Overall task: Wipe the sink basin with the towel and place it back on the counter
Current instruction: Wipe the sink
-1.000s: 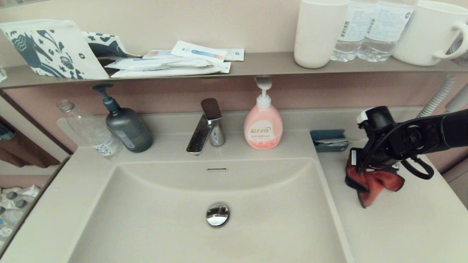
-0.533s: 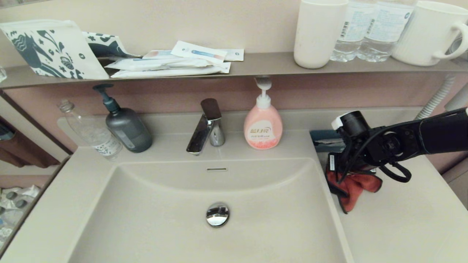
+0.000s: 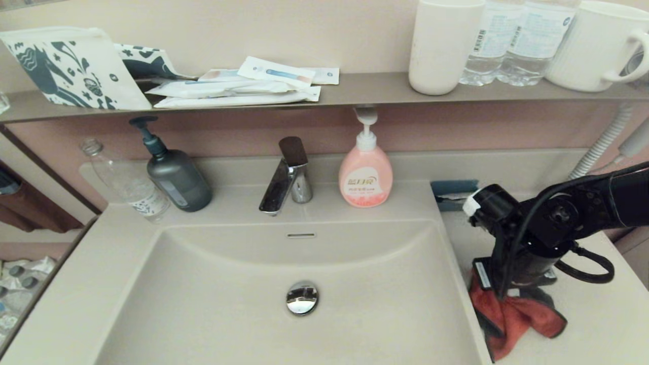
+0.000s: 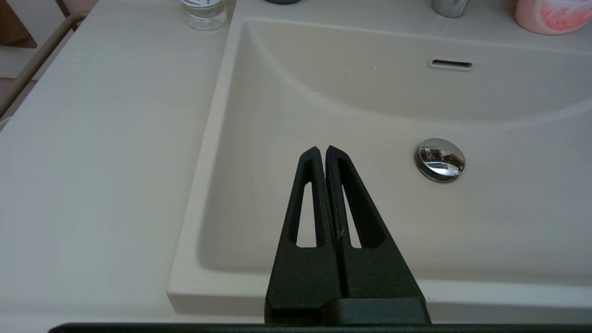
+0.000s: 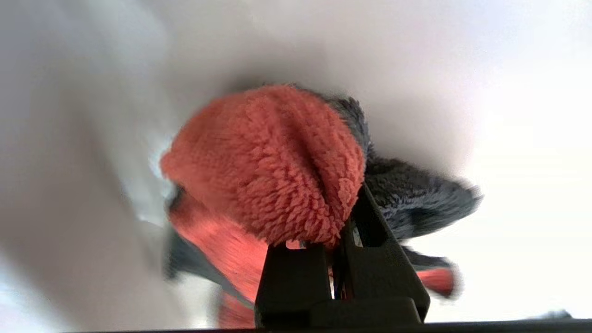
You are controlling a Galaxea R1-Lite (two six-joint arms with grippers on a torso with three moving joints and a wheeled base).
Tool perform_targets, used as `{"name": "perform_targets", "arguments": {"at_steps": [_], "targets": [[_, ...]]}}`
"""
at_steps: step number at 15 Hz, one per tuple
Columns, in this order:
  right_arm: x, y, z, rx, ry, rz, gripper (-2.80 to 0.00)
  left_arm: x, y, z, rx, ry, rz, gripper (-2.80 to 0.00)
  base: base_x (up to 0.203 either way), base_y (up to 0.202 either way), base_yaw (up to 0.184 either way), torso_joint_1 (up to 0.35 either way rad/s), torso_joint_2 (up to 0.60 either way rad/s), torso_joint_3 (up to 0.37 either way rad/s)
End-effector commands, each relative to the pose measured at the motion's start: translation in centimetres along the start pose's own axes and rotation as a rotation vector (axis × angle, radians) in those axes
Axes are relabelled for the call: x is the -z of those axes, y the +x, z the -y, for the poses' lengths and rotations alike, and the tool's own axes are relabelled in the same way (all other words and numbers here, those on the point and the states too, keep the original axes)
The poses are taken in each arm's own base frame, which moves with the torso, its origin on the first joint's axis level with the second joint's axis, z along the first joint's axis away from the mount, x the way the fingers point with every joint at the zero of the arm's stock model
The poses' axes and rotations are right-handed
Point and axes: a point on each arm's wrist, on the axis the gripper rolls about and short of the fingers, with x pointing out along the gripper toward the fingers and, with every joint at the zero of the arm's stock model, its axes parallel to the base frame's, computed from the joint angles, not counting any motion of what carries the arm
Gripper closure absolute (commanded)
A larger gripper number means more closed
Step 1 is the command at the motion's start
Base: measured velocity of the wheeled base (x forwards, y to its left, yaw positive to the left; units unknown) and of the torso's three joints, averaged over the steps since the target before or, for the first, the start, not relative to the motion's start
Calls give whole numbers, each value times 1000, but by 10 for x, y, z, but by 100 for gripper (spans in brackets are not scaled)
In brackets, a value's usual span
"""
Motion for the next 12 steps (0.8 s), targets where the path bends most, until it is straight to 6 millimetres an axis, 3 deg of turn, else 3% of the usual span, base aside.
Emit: {"name": "perform_targets", "arguments": {"at_steps": [1,3,5,8,12], "targets": [[10,-12,8,2,-1,14,0,0,0,0,-1,-1,-1,0,0,0,0,0,0,0],[27,-18,14,8,-16,2,0,0,0,0,-2,-1,-1,0,0,0,0,0,0,0],[25,-16,19,18,4,11,0,0,0,0,-1,-1,-1,0,0,0,0,0,0,0],[-1,8,33,76,64,102,0,0,0,0,-1,-1,-1,0,0,0,0,0,0,0],[-30,38,21,69,121,160,0,0,0,0,-1,-1,0,0,0,0,0,0,0,0]]}}
